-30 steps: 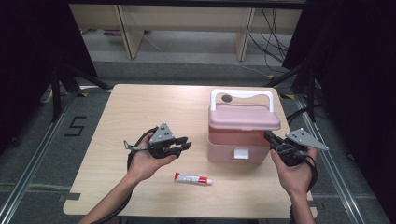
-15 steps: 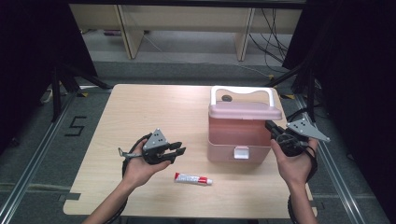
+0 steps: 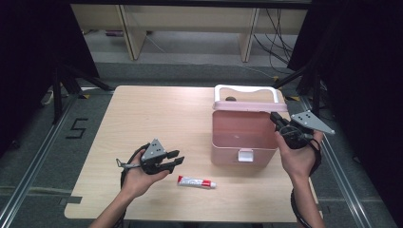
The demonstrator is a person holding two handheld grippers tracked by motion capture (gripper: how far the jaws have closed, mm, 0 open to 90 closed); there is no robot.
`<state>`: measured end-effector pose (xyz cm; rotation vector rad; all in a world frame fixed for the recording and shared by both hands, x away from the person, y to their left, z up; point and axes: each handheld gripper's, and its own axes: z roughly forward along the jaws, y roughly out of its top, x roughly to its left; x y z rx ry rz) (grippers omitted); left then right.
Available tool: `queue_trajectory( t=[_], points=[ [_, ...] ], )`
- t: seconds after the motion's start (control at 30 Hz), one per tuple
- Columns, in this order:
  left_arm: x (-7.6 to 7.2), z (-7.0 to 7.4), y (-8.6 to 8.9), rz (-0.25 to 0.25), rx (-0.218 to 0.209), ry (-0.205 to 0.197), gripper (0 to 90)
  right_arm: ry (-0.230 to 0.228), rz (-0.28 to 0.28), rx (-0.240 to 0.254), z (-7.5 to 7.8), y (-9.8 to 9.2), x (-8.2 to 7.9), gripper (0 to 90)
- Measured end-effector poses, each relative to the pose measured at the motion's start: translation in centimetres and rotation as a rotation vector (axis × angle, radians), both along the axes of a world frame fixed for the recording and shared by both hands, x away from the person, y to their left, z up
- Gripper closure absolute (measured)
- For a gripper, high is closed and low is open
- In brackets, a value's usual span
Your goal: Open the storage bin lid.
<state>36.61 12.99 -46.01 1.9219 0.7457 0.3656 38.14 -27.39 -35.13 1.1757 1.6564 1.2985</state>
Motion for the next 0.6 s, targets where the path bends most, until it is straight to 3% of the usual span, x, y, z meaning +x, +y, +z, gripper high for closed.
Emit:
queue_trajectory(
  t=[0.6],
  points=[
    [-0.2,-0.8,0.6,0.019,-0.021,0.014,63.8,-0.052,-0.030,-0.018,1.6,0.7,2.9,90.0]
  ],
)
